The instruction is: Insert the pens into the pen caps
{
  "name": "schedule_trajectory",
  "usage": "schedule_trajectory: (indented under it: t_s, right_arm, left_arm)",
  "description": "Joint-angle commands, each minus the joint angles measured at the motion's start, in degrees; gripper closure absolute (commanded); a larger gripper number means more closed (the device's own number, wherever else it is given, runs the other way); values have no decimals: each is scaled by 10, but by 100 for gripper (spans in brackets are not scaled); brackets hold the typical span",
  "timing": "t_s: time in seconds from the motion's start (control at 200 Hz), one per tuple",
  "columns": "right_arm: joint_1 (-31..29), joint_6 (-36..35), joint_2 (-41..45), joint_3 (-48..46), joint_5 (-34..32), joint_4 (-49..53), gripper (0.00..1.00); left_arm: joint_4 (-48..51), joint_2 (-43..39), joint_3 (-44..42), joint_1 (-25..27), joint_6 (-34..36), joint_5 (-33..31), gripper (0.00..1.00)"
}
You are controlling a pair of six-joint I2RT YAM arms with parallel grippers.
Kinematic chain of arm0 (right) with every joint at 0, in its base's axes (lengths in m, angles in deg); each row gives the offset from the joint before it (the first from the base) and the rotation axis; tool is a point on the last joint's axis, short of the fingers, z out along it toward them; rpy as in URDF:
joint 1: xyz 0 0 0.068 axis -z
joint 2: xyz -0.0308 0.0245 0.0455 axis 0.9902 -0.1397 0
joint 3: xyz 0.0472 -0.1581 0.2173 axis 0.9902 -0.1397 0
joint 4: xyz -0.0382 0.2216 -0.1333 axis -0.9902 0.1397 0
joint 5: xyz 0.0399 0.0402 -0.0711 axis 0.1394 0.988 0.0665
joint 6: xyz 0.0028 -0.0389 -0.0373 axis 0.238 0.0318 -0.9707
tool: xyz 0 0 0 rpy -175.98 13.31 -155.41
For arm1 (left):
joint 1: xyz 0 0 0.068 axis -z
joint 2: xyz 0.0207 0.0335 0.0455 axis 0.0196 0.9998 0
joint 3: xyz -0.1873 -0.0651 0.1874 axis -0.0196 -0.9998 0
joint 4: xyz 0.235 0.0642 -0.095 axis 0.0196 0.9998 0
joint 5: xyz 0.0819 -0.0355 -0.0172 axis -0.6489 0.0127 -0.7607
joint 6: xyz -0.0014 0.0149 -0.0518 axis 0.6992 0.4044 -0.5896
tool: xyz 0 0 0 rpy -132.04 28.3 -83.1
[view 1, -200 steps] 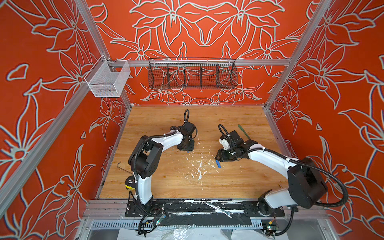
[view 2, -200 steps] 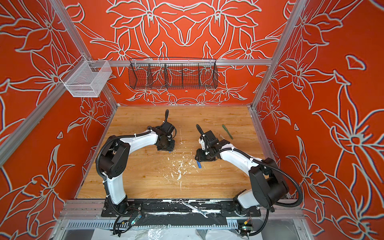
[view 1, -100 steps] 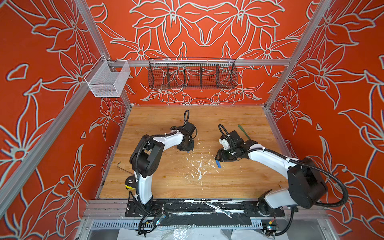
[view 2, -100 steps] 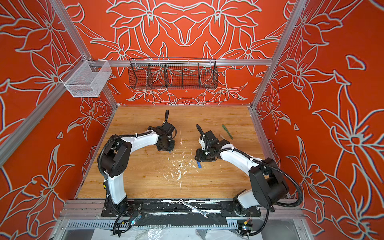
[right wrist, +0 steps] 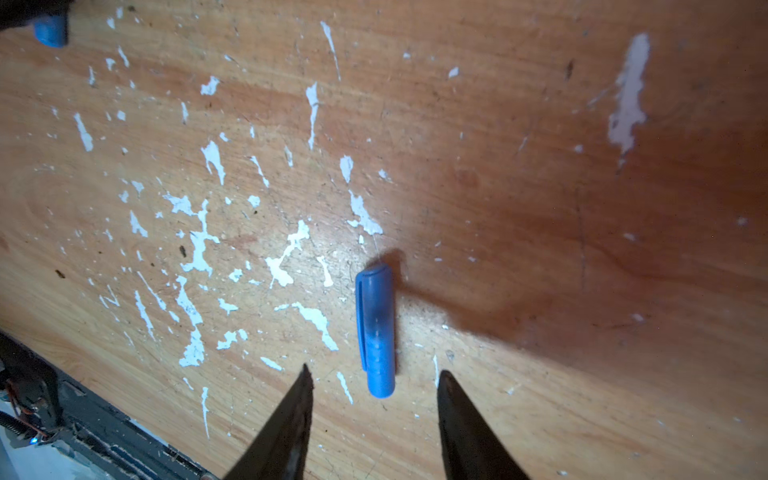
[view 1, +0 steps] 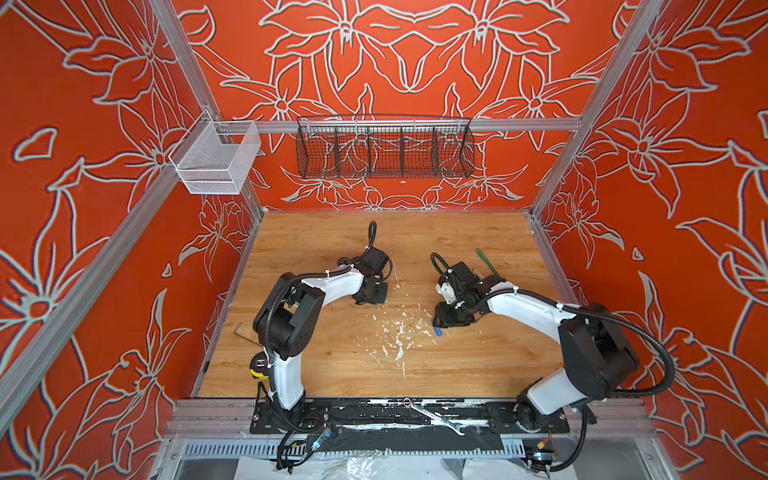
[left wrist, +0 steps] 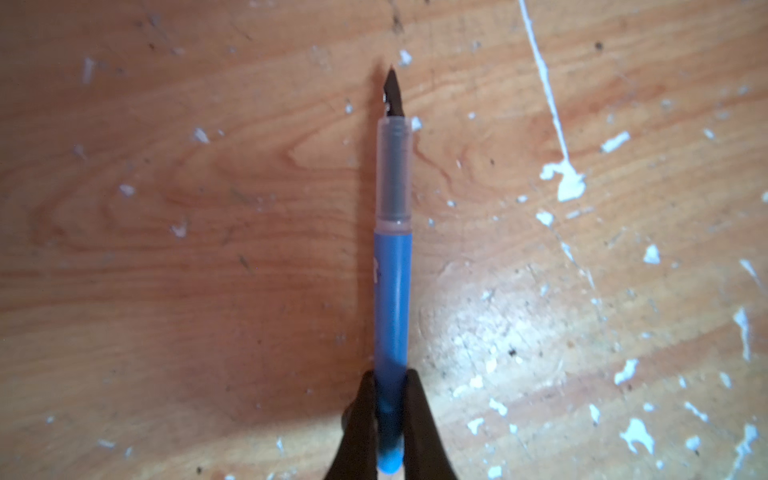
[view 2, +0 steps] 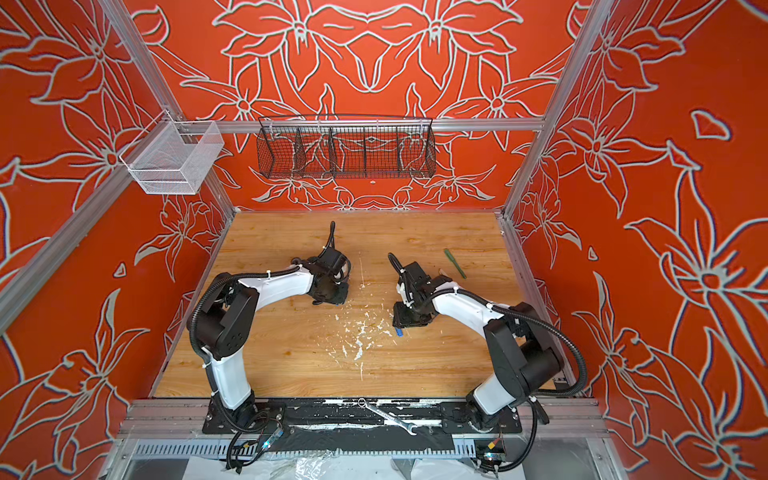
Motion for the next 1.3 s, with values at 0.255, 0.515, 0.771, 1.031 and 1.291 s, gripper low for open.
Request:
schedule_trajectory:
  t_s: [0.255,0.515,0.771,1.031,1.291]
  right_arm:
    - [-5,-52,-66,52,-17,52,54]
    - [-5,-71,-105,79,-19,70,57]
    - [-8,-74,-122,93,-8,78,63]
    - [-26,-73,-144,115,-27,103,70]
    - [-35,-55,-150,126,-31,101,78]
  left_arm:
    - [-93,-203,-143,1,53,91,100]
    - [-176,-371,-252,2,67,149,100]
    - [-170,-464,-291,2,65,148,100]
    - [-174,-529,-316,2,57,145,100]
    - [-169,-543,-320,2,57,146,100]
